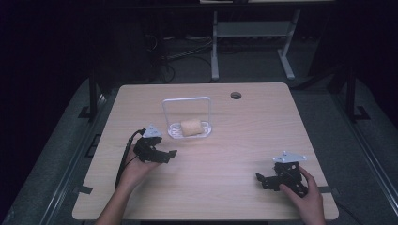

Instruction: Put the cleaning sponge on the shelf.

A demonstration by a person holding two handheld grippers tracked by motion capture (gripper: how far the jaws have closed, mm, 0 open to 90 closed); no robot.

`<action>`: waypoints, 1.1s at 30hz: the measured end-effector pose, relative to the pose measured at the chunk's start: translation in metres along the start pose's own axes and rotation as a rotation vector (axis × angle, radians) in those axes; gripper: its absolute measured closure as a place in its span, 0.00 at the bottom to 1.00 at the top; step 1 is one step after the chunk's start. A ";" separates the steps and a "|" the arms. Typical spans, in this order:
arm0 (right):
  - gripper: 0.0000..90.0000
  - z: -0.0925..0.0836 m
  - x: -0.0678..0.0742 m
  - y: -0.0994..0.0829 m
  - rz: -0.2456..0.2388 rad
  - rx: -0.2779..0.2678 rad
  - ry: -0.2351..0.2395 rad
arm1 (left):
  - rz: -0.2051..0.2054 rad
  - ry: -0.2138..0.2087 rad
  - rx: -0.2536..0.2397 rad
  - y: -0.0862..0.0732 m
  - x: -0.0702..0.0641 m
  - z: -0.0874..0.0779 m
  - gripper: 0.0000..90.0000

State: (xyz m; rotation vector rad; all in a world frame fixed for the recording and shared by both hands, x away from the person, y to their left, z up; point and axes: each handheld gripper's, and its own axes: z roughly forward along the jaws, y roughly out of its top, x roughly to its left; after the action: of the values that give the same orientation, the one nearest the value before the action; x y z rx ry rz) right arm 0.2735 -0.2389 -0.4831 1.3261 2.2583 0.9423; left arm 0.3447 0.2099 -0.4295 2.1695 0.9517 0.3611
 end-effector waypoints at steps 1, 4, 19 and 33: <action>0.01 0.000 0.000 0.000 0.000 0.000 0.000 | -0.002 0.003 -0.006 -0.002 0.000 -0.001 0.17; 0.01 0.000 0.000 0.000 0.000 0.000 0.000 | -0.008 0.008 -0.016 -0.007 -0.001 -0.007 0.17; 0.01 0.000 0.000 0.000 0.001 0.000 0.000 | -0.024 0.048 -0.040 -0.037 0.001 -0.035 0.17; 0.01 0.000 0.000 0.000 0.000 0.000 0.000 | -0.025 0.066 -0.048 -0.062 -0.002 -0.052 0.17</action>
State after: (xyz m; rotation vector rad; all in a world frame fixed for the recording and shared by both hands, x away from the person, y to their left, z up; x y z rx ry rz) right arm 0.2735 -0.2389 -0.4831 1.3256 2.2585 0.9423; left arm 0.2844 0.2632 -0.4375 2.1117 0.9952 0.4417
